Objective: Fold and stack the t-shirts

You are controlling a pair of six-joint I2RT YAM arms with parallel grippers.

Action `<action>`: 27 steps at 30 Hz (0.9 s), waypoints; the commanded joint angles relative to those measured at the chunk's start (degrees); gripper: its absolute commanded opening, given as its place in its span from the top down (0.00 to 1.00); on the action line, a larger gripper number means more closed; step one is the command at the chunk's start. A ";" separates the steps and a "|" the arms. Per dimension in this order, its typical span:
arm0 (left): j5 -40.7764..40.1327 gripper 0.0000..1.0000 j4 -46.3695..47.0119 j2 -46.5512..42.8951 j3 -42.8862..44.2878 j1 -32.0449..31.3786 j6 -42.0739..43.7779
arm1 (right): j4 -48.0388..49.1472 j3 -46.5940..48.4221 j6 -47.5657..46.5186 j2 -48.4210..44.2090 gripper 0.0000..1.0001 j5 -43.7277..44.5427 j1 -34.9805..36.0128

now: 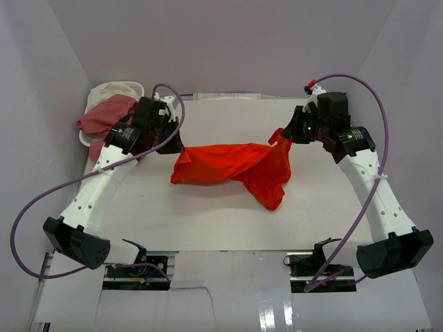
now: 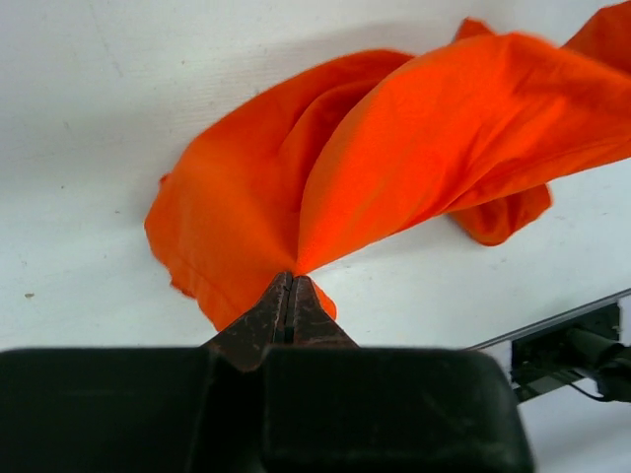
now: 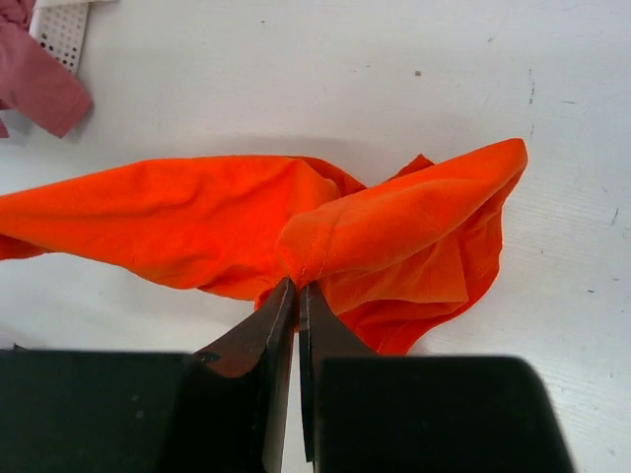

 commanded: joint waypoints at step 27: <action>5.00 1.00 19.40 23.75 -1.46 10.69 -5.86 | -4.32 36.56 0.43 36.43 0.92 8.77 -5.90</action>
